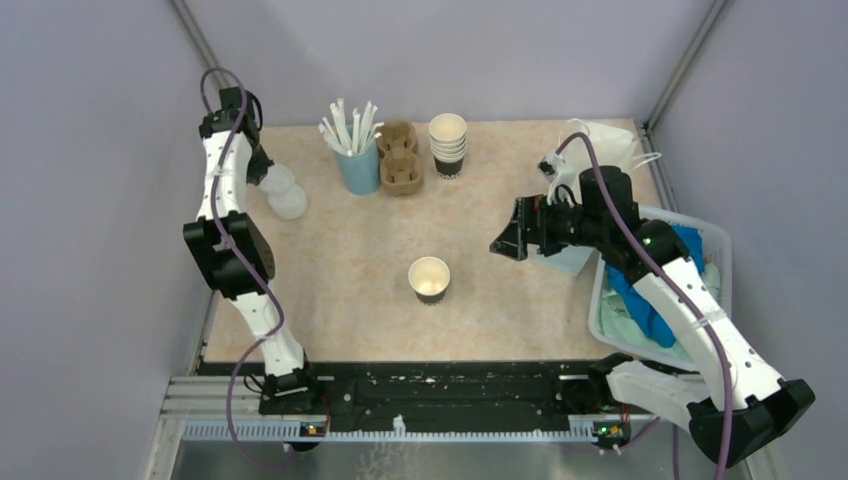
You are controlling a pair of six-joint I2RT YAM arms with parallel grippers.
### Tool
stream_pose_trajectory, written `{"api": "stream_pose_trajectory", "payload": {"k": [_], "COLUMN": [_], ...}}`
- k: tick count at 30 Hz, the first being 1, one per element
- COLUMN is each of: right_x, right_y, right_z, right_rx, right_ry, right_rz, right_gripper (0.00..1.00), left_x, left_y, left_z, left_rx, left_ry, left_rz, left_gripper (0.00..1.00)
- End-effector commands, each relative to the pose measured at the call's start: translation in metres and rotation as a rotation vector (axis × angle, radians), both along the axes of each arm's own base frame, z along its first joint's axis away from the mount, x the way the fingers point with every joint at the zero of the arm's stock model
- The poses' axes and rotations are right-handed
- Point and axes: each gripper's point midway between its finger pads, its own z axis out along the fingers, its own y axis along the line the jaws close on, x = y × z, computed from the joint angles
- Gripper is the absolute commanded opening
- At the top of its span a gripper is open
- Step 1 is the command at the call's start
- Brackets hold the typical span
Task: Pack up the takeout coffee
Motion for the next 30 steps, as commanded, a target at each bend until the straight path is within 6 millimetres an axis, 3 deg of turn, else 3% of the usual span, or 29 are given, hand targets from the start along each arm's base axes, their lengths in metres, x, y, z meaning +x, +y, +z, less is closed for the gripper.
{"api": "stream_pose_trajectory", "payload": {"k": [1, 4, 9, 13, 16, 18, 22, 26, 30], "right_x": [0.007, 0.009, 0.007, -0.003, -0.015, -0.018, -0.028, -0.036, -0.036], "right_y": [0.003, 0.003, 0.018, 0.063, 0.104, 0.126, 0.143, 0.156, 0.173], "right_z": [0.011, 0.010, 0.018, 0.043, 0.080, 0.118, 0.172, 0.202, 0.218], "right_rx": [-0.001, -0.022, -0.047, 0.007, 0.233, 0.440, 0.729, 0.867, 0.904], "right_ry": [-0.031, 0.006, 0.078, 0.078, 0.104, 0.066, 0.029, -0.036, -0.076], "right_rz": [-0.010, -0.019, -0.015, 0.047, 0.149, 0.207, 0.273, 0.339, 0.384], "right_gripper": [0.99, 0.99, 0.99, 0.99, 0.99, 0.99, 0.99, 0.99, 0.99], "left_x": [-0.020, -0.029, -0.079, -0.120, -0.153, -0.170, -0.200, -0.218, -0.230], "left_y": [-0.036, -0.084, -0.166, -0.228, -0.270, -0.285, -0.311, -0.324, -0.329], "left_z": [0.057, 0.084, 0.122, 0.171, 0.210, 0.231, 0.261, 0.270, 0.271], "left_rx": [-0.158, -0.378, -0.783, -1.129, -1.318, -1.408, -1.560, -1.623, -1.654], "left_ry": [-0.168, -0.321, -0.473, -0.628, -0.683, -0.720, -0.722, -0.679, -0.638], "left_rz": [0.033, -0.042, -0.144, -0.337, -0.518, -0.614, -0.767, -0.842, -0.880], "left_gripper": [0.00, 0.00, 0.00, 0.00, 0.00, 0.00, 0.00, 0.00, 0.00]}}
